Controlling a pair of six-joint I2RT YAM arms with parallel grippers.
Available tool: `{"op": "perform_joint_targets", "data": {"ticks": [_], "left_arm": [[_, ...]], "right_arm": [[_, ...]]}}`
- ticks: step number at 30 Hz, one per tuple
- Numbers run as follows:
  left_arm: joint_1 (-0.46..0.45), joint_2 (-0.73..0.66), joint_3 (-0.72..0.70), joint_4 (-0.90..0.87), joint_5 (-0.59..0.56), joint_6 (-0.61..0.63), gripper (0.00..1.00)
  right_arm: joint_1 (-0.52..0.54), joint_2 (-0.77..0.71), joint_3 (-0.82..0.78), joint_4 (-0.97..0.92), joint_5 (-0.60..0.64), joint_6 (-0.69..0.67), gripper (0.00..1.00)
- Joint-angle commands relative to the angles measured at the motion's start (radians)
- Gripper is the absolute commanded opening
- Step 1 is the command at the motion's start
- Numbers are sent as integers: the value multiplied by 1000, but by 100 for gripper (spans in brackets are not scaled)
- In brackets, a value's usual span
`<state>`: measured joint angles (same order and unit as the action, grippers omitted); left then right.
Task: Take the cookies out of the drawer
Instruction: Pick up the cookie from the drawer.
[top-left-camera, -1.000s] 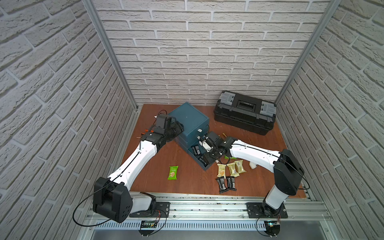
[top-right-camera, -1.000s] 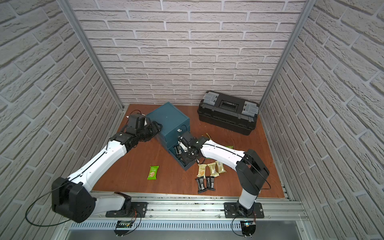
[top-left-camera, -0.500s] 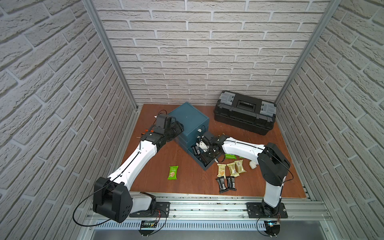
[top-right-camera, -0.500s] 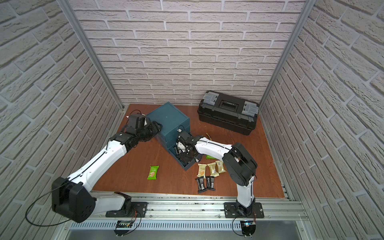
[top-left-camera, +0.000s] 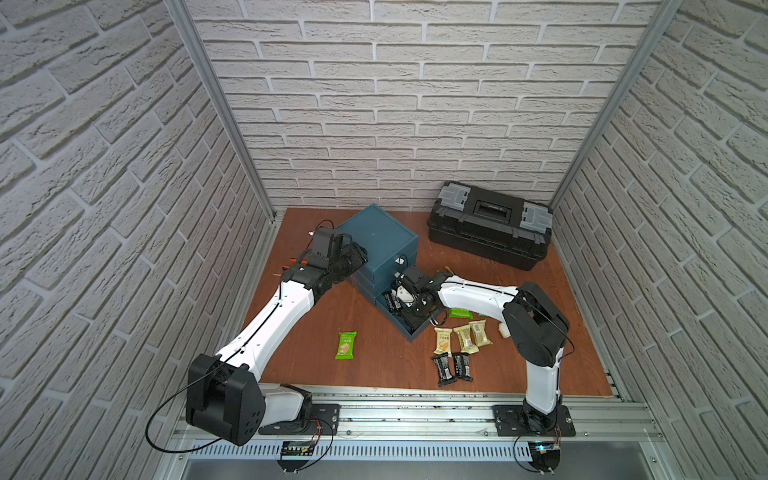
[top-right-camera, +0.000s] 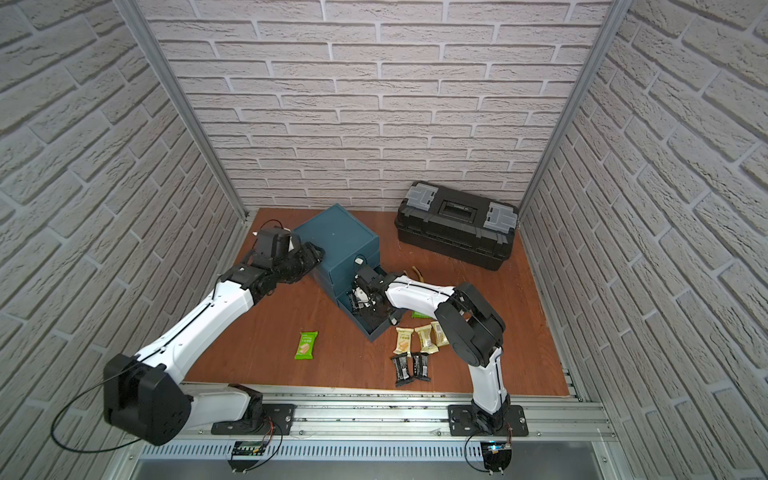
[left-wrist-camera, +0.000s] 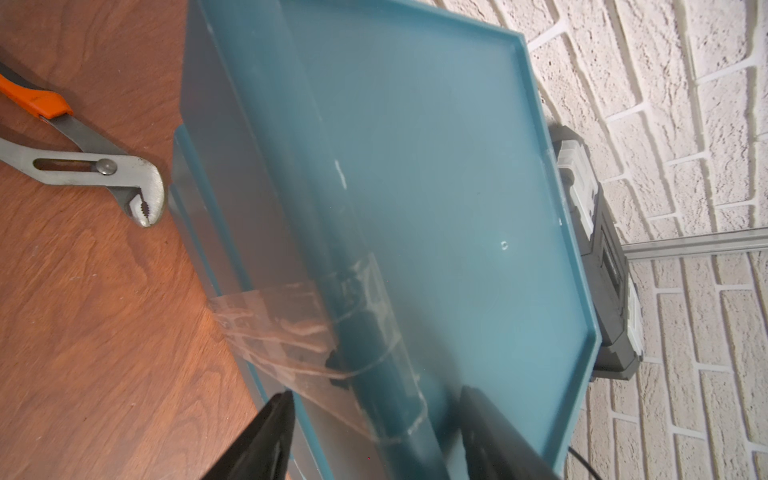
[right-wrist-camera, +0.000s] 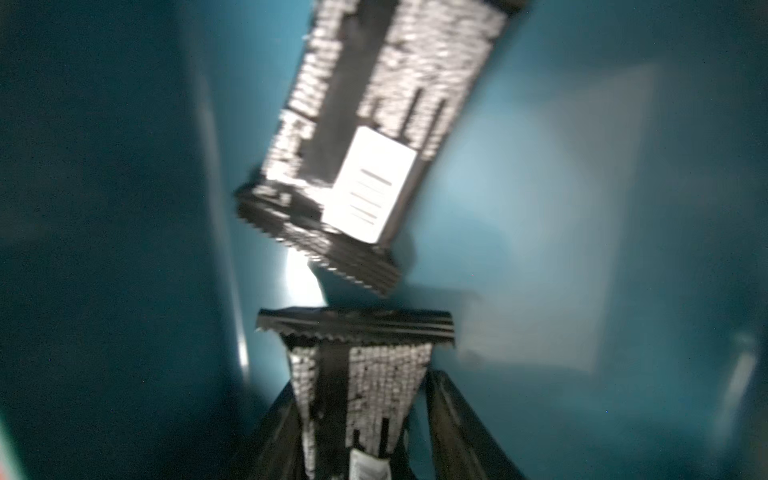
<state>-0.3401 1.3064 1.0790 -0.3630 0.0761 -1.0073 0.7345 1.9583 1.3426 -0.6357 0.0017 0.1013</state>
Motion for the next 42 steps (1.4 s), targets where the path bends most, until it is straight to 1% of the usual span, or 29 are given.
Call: {"op": "perform_joint_targets", "data": {"ticks": [1,4,9,16,23,25,28,32,35,37,38,42], "left_arm": [[11,35,-45,-117,-20,10,67],[12,32,-45,-119,-21,10,67],[15,30,-49,-119,-23,11,67],[17,30,-50,-119,-22,11,67],[19,31,-50,-115,-18,12,67],[19,34,-49,-114,-18,12,66],[19,35,-48,-114,-16,12,66],[19,32,-50,-115,-17,12,66],[20,32,-48,-116,-18,12,66],[21,31,-48,-117,-18,13,66],[21,30,-48,-117,-18,13,66],[21,30,-50,-117,-17,13,66]], "right_arm": [[-23,-26,16,-11,98,25,46],[-27,-46,32,-11,106,31,47],[-16,-44,41,-22,93,65,55],[1,-4,28,-12,99,118,54],[2,13,29,-4,100,135,48],[3,44,30,-3,105,136,47],[2,53,32,1,113,135,44],[3,55,38,5,119,131,38],[2,36,38,8,123,127,34],[2,27,38,11,128,127,33],[3,-16,40,10,129,127,32],[3,-64,55,-3,140,127,31]]}}
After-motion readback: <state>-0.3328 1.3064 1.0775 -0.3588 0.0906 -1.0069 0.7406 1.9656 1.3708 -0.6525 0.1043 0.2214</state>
